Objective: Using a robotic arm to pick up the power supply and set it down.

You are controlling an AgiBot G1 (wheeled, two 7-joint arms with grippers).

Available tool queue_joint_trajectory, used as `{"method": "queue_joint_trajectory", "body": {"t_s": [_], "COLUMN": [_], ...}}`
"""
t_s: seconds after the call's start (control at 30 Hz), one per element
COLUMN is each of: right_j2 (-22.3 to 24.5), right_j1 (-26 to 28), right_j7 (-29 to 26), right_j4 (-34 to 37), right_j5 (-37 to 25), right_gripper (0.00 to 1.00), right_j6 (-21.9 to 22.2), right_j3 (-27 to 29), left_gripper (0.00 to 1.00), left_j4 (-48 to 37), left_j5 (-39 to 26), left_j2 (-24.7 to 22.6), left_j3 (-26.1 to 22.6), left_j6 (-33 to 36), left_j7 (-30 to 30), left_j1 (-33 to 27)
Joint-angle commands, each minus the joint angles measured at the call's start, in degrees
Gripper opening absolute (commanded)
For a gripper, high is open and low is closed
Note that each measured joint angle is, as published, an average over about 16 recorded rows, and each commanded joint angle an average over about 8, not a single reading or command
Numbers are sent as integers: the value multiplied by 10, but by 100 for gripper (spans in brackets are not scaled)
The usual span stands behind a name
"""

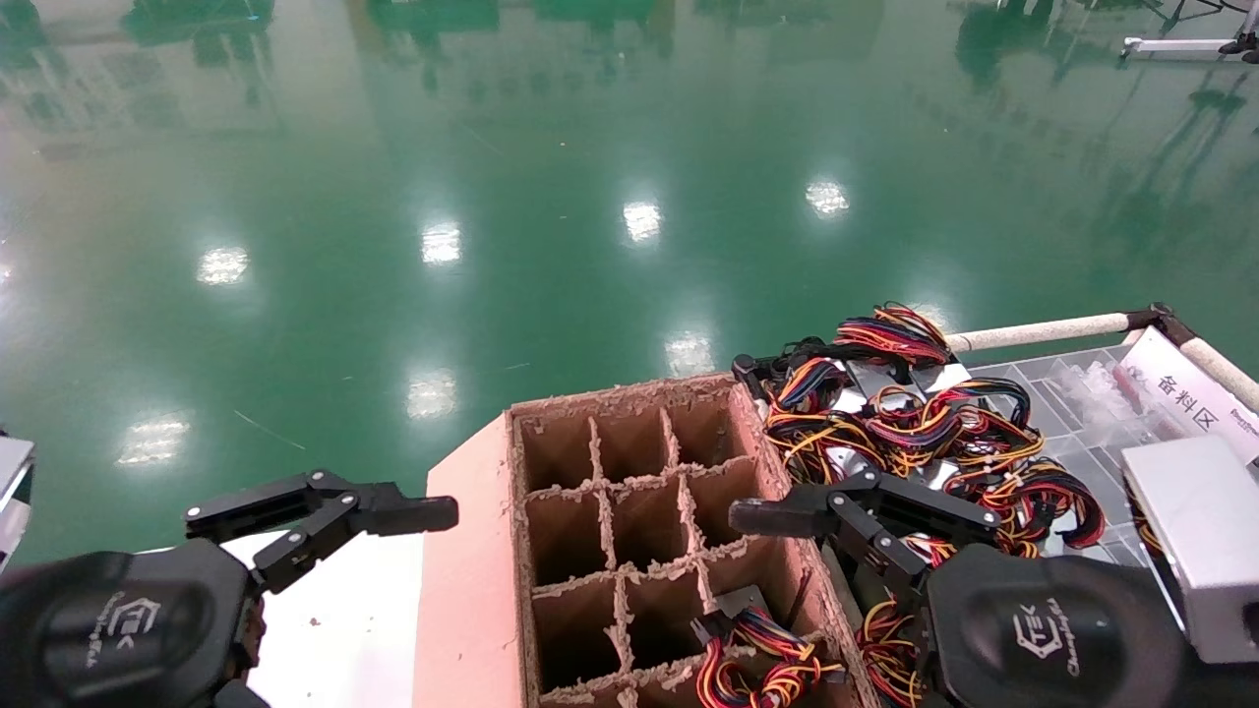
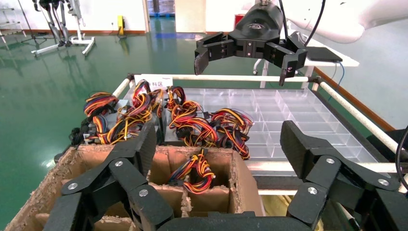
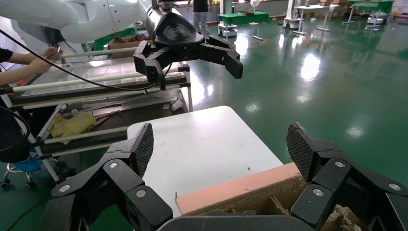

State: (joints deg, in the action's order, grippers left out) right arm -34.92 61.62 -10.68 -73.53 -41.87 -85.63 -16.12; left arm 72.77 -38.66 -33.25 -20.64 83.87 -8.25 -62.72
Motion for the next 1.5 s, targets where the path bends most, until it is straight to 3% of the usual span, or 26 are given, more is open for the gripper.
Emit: {"method": "queue_joint_trajectory", "body": {"t_s": [0.03, 0.37, 0.63, 0.87, 0.9, 1.13, 1.17, 1.5], "right_j2": [0, 12, 19, -8, -14, -57, -63, -78], "right_j1": [0, 2, 34, 91, 99, 155, 163, 231], "right_j7": [0, 12, 23, 28, 30, 41, 41, 37], "right_j4": [0, 8, -17, -27, -27, -25, -24, -5], "right_j5": [0, -41, -175, -290, -303, -377, -386, -429], "right_gripper": [100, 100, 100, 98, 89, 4, 0, 0], "right_j6": [0, 22, 42, 37, 36, 12, 4, -44], "right_j3": [0, -4, -46, -91, -96, -137, -143, -203], "left_gripper": [0, 0, 0, 0, 0, 0, 0, 0], "left_j4": [0, 0, 0, 0, 0, 0, 0, 0], "left_j5": [0, 0, 0, 0, 0, 0, 0, 0], "left_j2": [0, 0, 0, 0, 0, 0, 0, 0], "left_j3": [0, 0, 0, 0, 0, 0, 0, 0], "left_j6": [0, 0, 0, 0, 0, 0, 0, 0], "left_j7": [0, 0, 0, 0, 0, 0, 0, 0], "left_j1": [0, 0, 0, 0, 0, 0, 0, 0]}}
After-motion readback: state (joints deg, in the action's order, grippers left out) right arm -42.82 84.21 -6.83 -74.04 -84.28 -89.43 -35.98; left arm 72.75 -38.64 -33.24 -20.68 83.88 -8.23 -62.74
